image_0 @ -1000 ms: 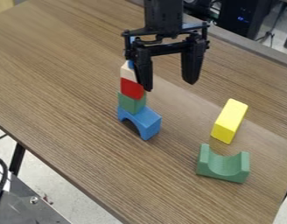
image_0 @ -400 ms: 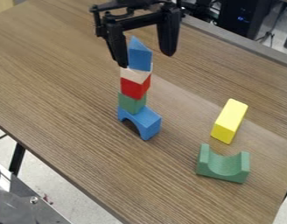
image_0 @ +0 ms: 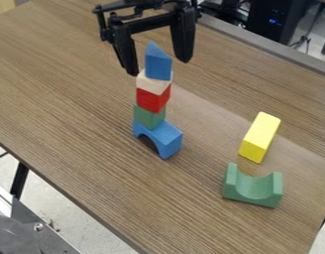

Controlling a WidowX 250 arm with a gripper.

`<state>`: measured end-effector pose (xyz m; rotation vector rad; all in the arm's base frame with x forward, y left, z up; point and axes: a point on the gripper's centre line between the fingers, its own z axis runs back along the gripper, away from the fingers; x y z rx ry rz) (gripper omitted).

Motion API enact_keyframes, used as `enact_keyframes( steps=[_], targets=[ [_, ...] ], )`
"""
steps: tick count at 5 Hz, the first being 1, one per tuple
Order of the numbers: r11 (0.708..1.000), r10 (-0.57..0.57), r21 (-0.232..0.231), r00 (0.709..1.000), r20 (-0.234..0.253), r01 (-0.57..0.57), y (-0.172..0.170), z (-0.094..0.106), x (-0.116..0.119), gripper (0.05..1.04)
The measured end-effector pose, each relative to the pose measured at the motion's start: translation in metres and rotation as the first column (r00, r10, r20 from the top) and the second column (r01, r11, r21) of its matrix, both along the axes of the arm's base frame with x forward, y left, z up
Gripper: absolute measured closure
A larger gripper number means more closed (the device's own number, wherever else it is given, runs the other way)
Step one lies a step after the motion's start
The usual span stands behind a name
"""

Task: Put the triangle on top of the yellow block

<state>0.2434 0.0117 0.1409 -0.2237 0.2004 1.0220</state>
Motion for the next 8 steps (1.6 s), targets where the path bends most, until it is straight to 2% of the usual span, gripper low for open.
enact_keyframes(
  steps=[2,3,4,5,6,7,8],
  targets=[
    [1.000,-0.008,-0.008,1.000,0.002,0.008,0.000,-0.012,0.006,0.690],
    [1.000,-0.005,-0.005,1.000,0.010,0.005,0.001,-0.013,0.008,0.730],
    [1.000,-0.012,0.005,1.000,0.009,0.012,0.002,-0.013,0.008,0.730],
    [0.996,-0.061,0.070,0.998,-0.004,0.061,-0.004,-0.002,0.012,0.730],
    [0.967,-0.197,0.163,0.980,-0.013,0.197,-0.030,0.017,0.030,0.730],
    [0.935,-0.298,0.193,0.954,-0.035,0.299,-0.055,0.015,0.047,0.730],
    [0.887,-0.439,0.145,0.898,-0.025,0.438,-0.077,-0.002,0.062,0.730]
  ],
)
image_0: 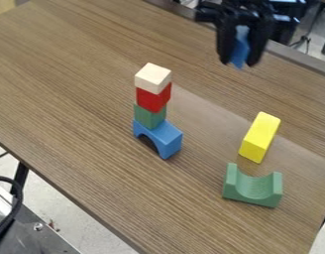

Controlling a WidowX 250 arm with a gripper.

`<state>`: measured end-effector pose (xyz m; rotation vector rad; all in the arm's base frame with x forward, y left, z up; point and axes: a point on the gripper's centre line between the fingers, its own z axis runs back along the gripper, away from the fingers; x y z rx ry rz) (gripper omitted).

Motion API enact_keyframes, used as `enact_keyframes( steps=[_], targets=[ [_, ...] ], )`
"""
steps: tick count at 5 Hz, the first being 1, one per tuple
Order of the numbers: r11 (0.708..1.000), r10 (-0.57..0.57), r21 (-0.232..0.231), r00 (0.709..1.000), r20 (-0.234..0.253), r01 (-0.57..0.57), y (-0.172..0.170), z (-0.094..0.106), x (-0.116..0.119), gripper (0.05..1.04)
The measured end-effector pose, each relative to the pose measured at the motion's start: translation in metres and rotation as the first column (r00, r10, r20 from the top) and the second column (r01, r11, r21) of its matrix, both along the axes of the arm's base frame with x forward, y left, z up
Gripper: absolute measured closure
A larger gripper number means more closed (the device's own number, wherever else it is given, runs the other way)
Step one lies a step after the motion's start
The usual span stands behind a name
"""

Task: Put the triangle on top of the yellow block

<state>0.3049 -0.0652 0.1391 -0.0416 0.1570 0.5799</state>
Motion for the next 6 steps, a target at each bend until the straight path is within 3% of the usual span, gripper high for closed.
enact_keyframes(
  steps=[1,2,3,4,6],
  targets=[
    [0.970,-0.216,-0.115,0.976,-0.005,0.214,-0.016,-0.032,0.010,0.730],
    [0.938,-0.307,-0.157,0.951,0.031,0.308,-0.014,-0.059,0.020,0.730],
    [0.930,-0.331,-0.154,0.942,0.048,0.334,-0.013,-0.070,0.024,0.730],
    [0.924,-0.342,-0.176,0.939,0.021,0.340,-0.020,-0.080,0.021,0.730],
    [0.918,-0.353,-0.191,0.936,0.000,0.347,-0.026,-0.081,0.013,0.730]
  ],
)
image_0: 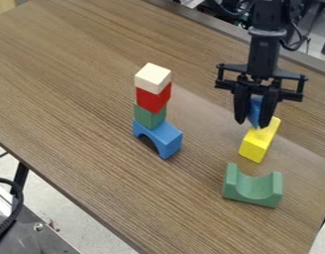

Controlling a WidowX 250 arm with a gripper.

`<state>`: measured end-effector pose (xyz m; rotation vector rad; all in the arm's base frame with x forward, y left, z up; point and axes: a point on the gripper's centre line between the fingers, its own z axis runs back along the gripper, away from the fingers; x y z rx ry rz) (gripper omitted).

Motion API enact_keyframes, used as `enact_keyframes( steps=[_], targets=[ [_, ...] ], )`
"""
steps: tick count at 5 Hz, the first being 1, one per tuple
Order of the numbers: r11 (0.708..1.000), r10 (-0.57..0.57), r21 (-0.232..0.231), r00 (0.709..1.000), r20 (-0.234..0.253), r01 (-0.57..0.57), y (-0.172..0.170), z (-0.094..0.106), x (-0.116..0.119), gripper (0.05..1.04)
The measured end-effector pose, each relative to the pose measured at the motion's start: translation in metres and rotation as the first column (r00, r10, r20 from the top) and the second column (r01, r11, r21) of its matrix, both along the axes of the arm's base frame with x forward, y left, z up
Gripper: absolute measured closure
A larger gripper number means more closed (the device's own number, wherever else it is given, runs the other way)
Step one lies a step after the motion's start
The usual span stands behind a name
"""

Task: Put the triangle on top of the yellow block

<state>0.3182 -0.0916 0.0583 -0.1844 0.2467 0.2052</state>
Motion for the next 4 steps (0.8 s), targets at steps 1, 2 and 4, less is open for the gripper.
enact_keyframes(
  steps=[1,2,4],
  targets=[
    [1.000,-0.022,-0.022,0.999,-0.034,0.021,-0.0120,0.0018,-0.0109,0.730],
    [0.999,-0.039,-0.037,0.998,-0.041,0.038,-0.0199,0.0020,-0.0143,0.730],
    [0.999,-0.026,-0.032,0.999,-0.047,0.024,-0.0207,-0.0070,-0.0127,0.357]
  ],
)
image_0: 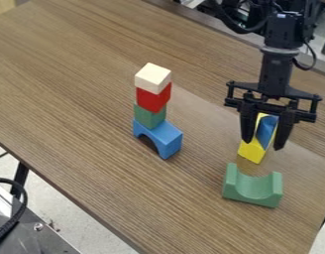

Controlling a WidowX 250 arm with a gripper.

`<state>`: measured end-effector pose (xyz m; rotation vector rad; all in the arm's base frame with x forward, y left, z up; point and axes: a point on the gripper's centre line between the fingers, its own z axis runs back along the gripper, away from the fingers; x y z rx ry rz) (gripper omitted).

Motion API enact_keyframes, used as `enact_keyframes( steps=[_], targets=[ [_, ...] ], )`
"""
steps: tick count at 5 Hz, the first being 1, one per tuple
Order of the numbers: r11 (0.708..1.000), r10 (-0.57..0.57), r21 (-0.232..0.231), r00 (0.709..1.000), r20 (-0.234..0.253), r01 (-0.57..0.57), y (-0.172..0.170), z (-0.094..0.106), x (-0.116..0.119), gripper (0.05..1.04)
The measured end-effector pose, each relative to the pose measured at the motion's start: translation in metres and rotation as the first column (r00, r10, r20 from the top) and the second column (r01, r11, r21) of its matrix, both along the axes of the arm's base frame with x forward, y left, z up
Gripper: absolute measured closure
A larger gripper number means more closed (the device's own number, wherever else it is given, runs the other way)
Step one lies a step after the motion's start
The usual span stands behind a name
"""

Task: Put the triangle on top of the yellow block

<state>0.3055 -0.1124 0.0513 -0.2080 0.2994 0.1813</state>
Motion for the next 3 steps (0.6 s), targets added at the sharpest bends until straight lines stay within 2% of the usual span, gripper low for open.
enact_keyframes(
  steps=[1,2,3],
  targets=[
    [0.999,0.024,0.030,0.999,0.039,-0.025,0.006,0.007,0.000,0.104],
    [0.994,0.080,0.066,0.991,0.105,-0.087,0.015,0.033,0.002,0.083],
    [0.982,0.103,0.137,0.978,0.181,-0.129,0.026,0.069,-0.002,0.083]
  ],
)
